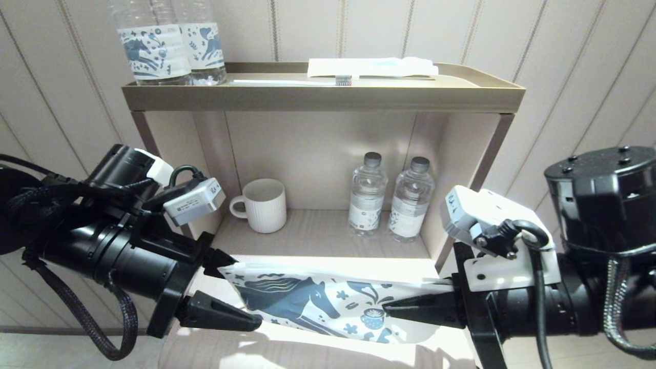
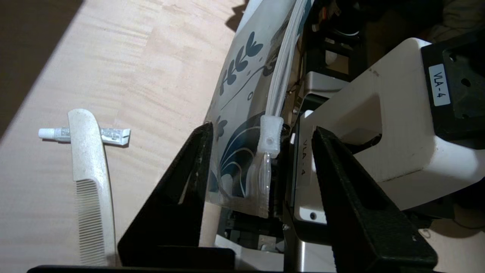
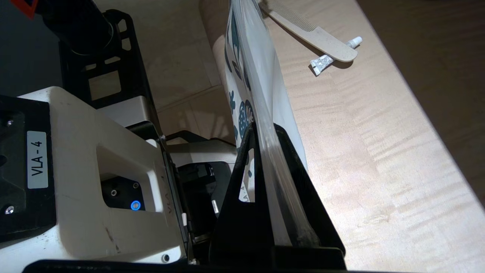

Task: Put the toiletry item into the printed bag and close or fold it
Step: Hand it to the other hand

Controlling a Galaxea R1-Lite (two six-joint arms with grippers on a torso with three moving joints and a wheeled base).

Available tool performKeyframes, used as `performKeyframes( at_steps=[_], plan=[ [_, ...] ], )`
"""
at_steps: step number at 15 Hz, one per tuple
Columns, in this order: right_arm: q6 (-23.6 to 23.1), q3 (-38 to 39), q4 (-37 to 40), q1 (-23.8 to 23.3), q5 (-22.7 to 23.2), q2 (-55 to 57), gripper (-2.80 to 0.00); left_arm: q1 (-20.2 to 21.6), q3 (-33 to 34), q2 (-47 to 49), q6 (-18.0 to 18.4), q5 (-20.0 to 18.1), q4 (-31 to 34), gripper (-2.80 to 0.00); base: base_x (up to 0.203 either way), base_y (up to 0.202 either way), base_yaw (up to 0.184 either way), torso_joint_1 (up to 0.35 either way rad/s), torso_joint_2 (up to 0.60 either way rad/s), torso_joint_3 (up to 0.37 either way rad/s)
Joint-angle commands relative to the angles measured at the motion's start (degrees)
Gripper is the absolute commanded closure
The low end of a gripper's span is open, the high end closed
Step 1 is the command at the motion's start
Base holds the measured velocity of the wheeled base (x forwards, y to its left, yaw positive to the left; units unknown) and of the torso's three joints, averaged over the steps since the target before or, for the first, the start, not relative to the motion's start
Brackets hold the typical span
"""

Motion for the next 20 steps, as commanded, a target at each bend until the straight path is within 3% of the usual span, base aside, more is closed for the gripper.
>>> performKeyframes(
  at_steps=[1, 11, 17, 20],
  plan=[
    [-0.13, -0.07, -0.03, 0.07, 0.16, 0.44, 0.0, -0.04, -0.14, 0.2, 0.08, -0.28, 0.15, 0.0, 0.0, 0.0, 0.0, 0.0, 0.0, 0.0],
    [-0.08, -0.72, -1.2, 0.41, 0.16, 2.99, 0.0, -0.96, -0.45, 0.33, -0.24, -0.45, 0.16, 0.0, 0.0, 0.0, 0.0, 0.0, 0.0, 0.0],
    [-0.11, -6.24, -1.17, 5.21, -0.17, 11.67, 0.0, -1.46, -0.71, 0.59, -0.33, -0.37, 0.15, 0.0, 0.0, 0.0, 0.0, 0.0, 0.0, 0.0],
    [-0.08, -6.4, -1.01, 5.1, -0.37, 11.07, 0.0, -1.44, -0.8, 0.41, -0.24, -0.37, 0.07, 0.0, 0.0, 0.0, 0.0, 0.0, 0.0, 0.0]
  ],
)
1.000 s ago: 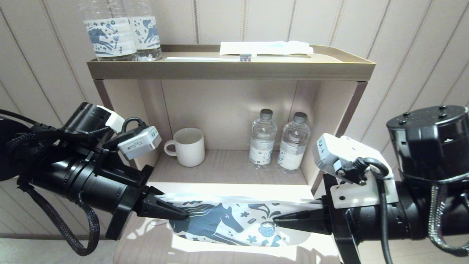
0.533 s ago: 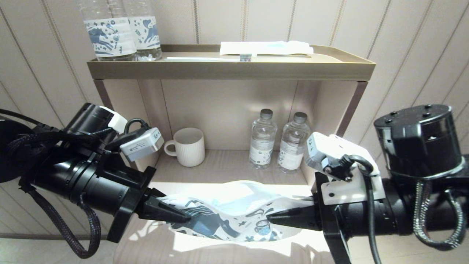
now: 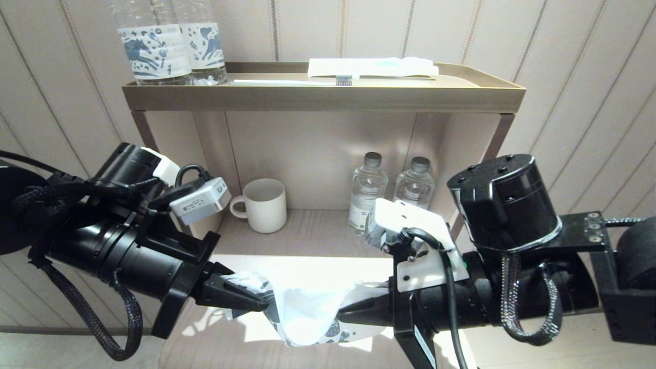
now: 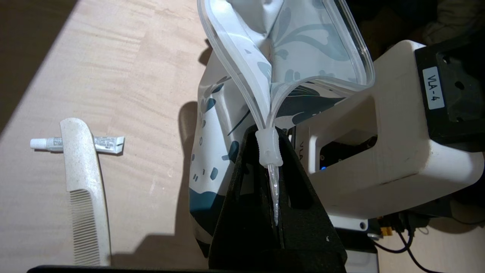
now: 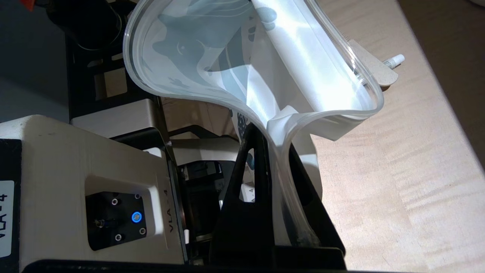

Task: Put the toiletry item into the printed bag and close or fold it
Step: Hand it to the other hand

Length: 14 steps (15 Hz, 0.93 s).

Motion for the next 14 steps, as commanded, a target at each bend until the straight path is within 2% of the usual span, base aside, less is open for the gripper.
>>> performKeyframes(
  at_steps=[1, 4, 6, 9, 14],
  plan=[
    [-0.09, 0.19, 0.05, -0.26, 0.13, 0.0, 0.0, 0.01, -0.02, -0.17, 0.27, -0.22, 0.14, 0.0, 0.0, 0.0, 0.0, 0.0, 0.0, 0.0],
    [-0.02, 1.04, 0.35, -0.64, -0.58, -3.38, 0.0, 0.54, 0.76, -1.37, 0.41, 0.42, -1.47, 0.0, 0.0, 0.0, 0.0, 0.0, 0.0, 0.0],
    [-0.01, 2.01, 0.35, -1.8, -3.31, -6.02, 0.0, 0.88, 2.96, -2.75, 0.55, 2.54, -4.29, 0.0, 0.0, 0.0, 0.0, 0.0, 0.0, 0.0],
    [0.07, 2.37, 0.41, -4.46, -3.99, -7.59, 0.0, 0.89, 6.46, -4.38, 0.68, 5.7, -10.71, 0.0, 0.0, 0.0, 0.0, 0.0, 0.0, 0.0],
    [0.0, 1.21, 0.22, -4.1, -3.9, -4.41, 0.0, 0.68, 7.19, -6.48, 0.27, 5.67, -12.25, 0.0, 0.0, 0.0, 0.0, 0.0, 0.0, 0.0]
  ],
)
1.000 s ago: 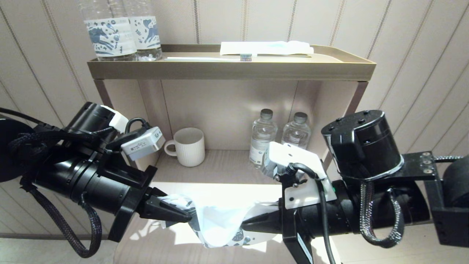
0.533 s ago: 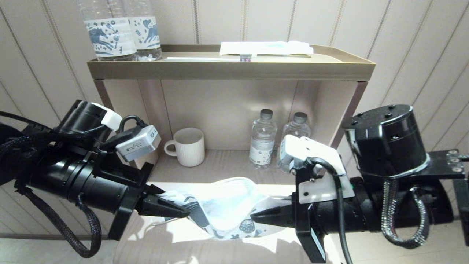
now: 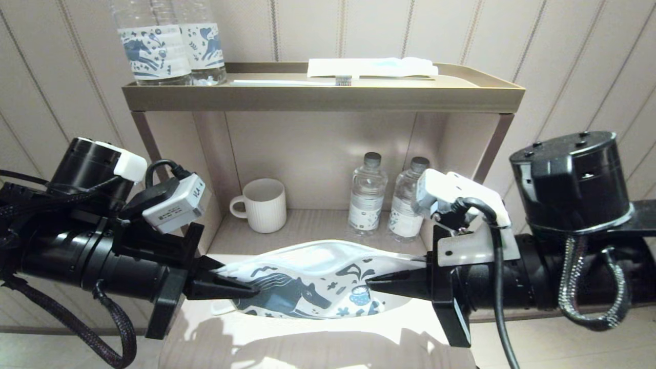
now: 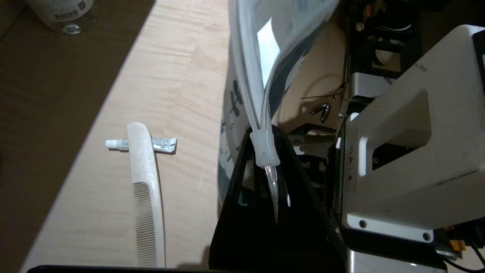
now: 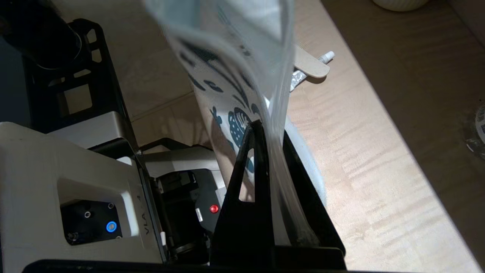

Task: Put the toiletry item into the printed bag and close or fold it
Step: Hand it to the other hand

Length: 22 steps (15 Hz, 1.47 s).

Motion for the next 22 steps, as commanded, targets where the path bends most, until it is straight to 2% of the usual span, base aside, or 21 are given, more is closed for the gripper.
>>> performKeyframes(
  at_steps=[1, 4, 6, 9, 11, 13, 16, 17, 18, 22],
  plan=[
    [-0.1, -1.07, -0.09, 1.19, 0.16, 2.76, 0.0, -0.69, 0.12, -0.54, 0.12, -0.3, 0.12, 0.0, 0.0, 0.0, 0.0, 0.0, 0.0, 0.0],
    [-0.1, -3.99, -0.05, 2.28, 0.06, 6.86, 0.0, -2.63, 0.36, -0.54, -0.05, 0.0, 0.47, 0.0, 0.0, 0.0, 0.0, 0.0, 0.0, 0.0],
    [-0.1, -5.65, 0.06, 3.1, -0.49, 8.36, 0.0, -3.56, 1.1, -0.45, -0.06, 1.68, 0.13, 0.0, 0.0, 0.0, 0.0, 0.0, 0.0, 0.0],
    [-0.01, -5.84, 0.2, 3.36, -0.87, 8.68, 0.0, -3.86, 1.08, -0.6, -0.06, 1.77, 0.12, 0.0, 0.0, 0.0, 0.0, 0.0, 0.0, 0.0],
    [1.81, -5.66, 1.01, 3.36, -2.87, 7.62, 0.0, -3.77, 0.52, -0.82, -0.81, 1.87, 0.19, 0.0, 0.0, 0.0, 0.0, 0.0, 0.0, 0.0],
    [2.67, -5.79, 3.98, 2.99, -3.5, 5.31, 0.0, -2.24, -0.15, -1.49, -3.16, 2.22, 0.0, 0.0, 0.0, 0.0, 0.0, 0.0, 0.0, 0.0],
    [3.21, -6.04, 7.5, 1.92, -3.53, 2.72, 0.0, 2.1, -0.36, -2.68, -3.12, 2.3, -1.97, 0.0, 0.0, 0.0, 0.0, 0.0, 0.0, 0.0],
    [3.33, -5.73, 7.53, 1.67, -3.53, 2.33, 0.0, 2.28, 0.1, -3.26, -3.2, 2.3, -2.67, 0.0, 0.0, 0.0, 0.0, 0.0, 0.0, 0.0],
    [3.55, -5.4, 7.46, 1.6, -3.58, 2.32, -2.8, 2.29, 0.38, -3.35, -3.13, 2.3, -2.78, 0.0, 0.0, 0.0, 0.0, 0.0, 0.0, 0.0],
    [3.68, -5.66, 7.01, 1.78, -3.43, 2.94, -2.8, 2.21, 0.88, -4.34, -3.12, 2.02, -2.51, 0.0, 0.0, 0.0, 0.0, 0.0, 0.0, 0.0]
  ],
)
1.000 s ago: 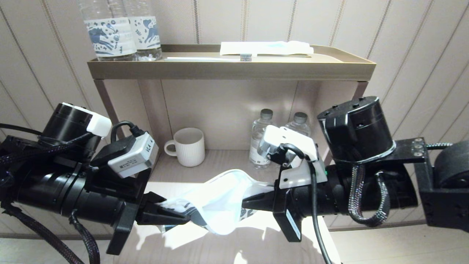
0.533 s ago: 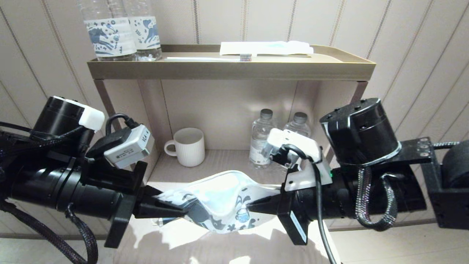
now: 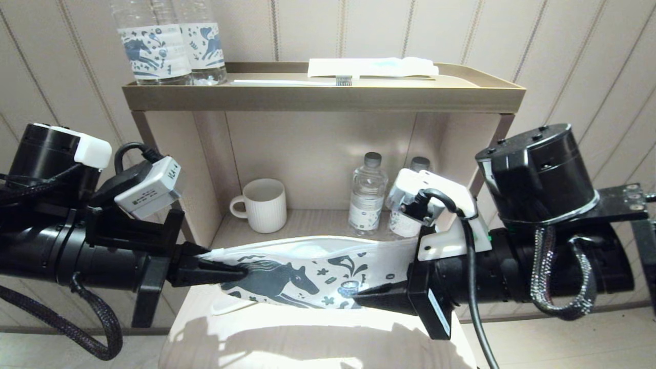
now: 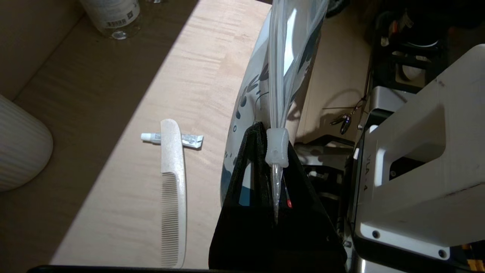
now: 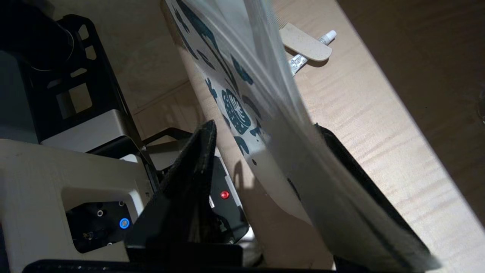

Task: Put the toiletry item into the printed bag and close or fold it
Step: Hand it to the other hand

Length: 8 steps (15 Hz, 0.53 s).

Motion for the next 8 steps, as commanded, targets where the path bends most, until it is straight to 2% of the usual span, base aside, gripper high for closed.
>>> performKeyframes(
  at_steps=[1, 5, 8],
  plan=[
    [-0.15, 0.16, 0.01, 0.04, 0.28, 0.06, -2.8, -0.07, 0.55, -0.77, 0.23, -0.29, 0.03, 0.0, 0.0, 0.0, 0.0, 0.0, 0.0, 0.0],
    [-0.05, 1.55, 0.26, -0.42, -0.02, -2.8, -2.8, 0.19, 0.94, -1.04, 0.08, 0.06, -0.1, 0.0, 0.0, 0.0, 0.0, 0.0, 0.0, 0.0],
    [0.06, 5.89, 0.49, -5.16, 0.09, -8.73, -2.8, 3.45, 1.56, -3.07, -0.08, 1.71, 0.05, 0.0, 0.0, 0.0, 0.0, 0.0, 0.0, 0.0]
  ],
)
